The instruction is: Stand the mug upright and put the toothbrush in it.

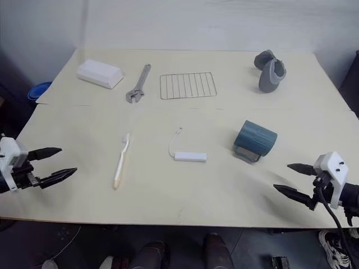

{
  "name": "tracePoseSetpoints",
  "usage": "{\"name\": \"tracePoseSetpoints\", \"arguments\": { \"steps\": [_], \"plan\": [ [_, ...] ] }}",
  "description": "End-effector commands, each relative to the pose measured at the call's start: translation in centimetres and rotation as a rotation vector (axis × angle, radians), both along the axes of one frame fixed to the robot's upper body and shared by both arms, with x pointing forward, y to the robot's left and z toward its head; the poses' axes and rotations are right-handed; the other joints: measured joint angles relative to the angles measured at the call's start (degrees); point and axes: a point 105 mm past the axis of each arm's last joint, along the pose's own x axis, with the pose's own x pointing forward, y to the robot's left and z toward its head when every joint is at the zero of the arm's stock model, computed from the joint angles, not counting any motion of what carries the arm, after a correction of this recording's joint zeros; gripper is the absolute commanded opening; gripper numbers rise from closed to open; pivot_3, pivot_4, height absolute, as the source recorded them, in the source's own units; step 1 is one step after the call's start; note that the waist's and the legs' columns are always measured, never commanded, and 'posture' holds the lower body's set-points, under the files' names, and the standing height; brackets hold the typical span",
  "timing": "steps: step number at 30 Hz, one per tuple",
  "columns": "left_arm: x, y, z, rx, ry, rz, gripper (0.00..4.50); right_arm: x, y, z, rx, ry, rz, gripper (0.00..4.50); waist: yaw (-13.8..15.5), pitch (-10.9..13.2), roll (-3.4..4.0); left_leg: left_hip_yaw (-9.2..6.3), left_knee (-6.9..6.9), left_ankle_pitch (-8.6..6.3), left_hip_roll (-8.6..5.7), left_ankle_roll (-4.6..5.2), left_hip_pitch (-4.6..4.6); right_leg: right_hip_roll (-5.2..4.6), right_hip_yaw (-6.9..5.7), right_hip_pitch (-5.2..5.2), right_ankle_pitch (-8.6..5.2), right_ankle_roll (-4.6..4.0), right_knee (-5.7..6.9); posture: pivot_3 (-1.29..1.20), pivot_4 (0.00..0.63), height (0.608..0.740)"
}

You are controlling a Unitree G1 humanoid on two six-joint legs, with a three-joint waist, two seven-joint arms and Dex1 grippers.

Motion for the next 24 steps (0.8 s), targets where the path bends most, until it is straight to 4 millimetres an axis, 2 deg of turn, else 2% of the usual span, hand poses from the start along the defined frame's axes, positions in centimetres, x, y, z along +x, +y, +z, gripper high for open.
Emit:
{"name": "tracePoseSetpoints", "arguments": {
  "steps": [1, 4, 8, 13, 24],
  "plan": [
    [0.5, -0.5, 0.3, 0.030, -0.023, -0.027, 4.47, 0.3, 0.0, 1.4, -0.022, -0.068, 0.007, 4.50, -0.1, 0.0, 0.01, 0.01, 0.00, 0.00, 0.00, 0.00, 0.01, 0.01, 0.01, 0.00, 0.00, 0.00, 0.01, 0.00, 0.150, 0.740],
    [1.5, -0.2, 0.4, 0.039, -0.037, -0.009, 4.47, 0.6, 0.2, 1.7, -0.035, -0.087, 0.011, 4.50, -0.1, 0.0, 0.01, 0.02, 0.00, 0.00, 0.01, -0.02, 0.01, 0.03, 0.02, -0.03, 0.00, 0.00, 0.03, 0.00, 0.150, 0.740],
    [1.7, -0.4, 0.1, 0.029, -0.036, 0.000, 4.47, 0.8, -0.1, 1.7, -0.042, -0.108, 0.001, 4.50, -0.2, 0.0, 0.01, 0.04, -0.01, -0.01, 0.01, -0.02, -0.02, 0.04, 0.02, -0.06, 0.00, 0.00, 0.02, 0.00, 0.150, 0.740],
    [1.4, -0.6, -0.2, 0.030, -0.026, -0.018, 4.47, 0.9, -0.2, 1.9, -0.034, -0.110, -0.007, 4.50, 0.0, 0.0, 0.01, 0.02, 0.00, 0.00, 0.01, -0.02, -0.04, 0.03, 0.01, -0.07, 0.00, 0.00, 0.01, 0.00, 0.150, 0.740],
    [0.5, 0.6, -0.9, 0.032, 0.006, 0.012, 4.47, 0.8, -0.5, 1.6, -0.057, -0.110, -0.012, 4.50, -0.1, 0.0, 0.01, 0.03, 0.00, 0.00, 0.01, -0.02, -0.03, 0.02, 0.02, -0.06, 0.00, 0.00, 0.01, 0.00, 0.150, 0.740]
  ]
}}
